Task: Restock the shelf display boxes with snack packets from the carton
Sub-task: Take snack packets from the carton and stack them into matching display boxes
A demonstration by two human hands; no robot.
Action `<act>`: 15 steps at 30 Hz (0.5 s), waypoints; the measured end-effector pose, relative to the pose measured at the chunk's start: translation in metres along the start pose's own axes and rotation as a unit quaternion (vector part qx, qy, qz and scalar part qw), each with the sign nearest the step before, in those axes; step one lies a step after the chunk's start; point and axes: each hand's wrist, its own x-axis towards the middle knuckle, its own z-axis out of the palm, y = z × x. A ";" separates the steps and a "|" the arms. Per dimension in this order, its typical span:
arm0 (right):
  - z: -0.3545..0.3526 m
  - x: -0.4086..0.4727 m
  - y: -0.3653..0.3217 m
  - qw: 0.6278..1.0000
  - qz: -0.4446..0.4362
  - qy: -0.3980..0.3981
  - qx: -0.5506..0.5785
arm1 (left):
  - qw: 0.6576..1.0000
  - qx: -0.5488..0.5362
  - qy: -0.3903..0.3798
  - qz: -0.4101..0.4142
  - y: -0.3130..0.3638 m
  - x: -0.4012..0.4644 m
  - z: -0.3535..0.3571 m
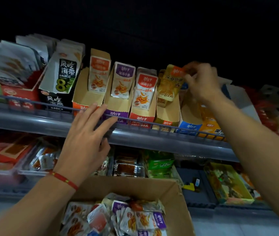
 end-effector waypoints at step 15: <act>0.048 0.012 0.026 0.994 -0.050 -0.080 -0.056 | 1.000 -0.018 -0.009 -0.022 -0.001 0.005 0.003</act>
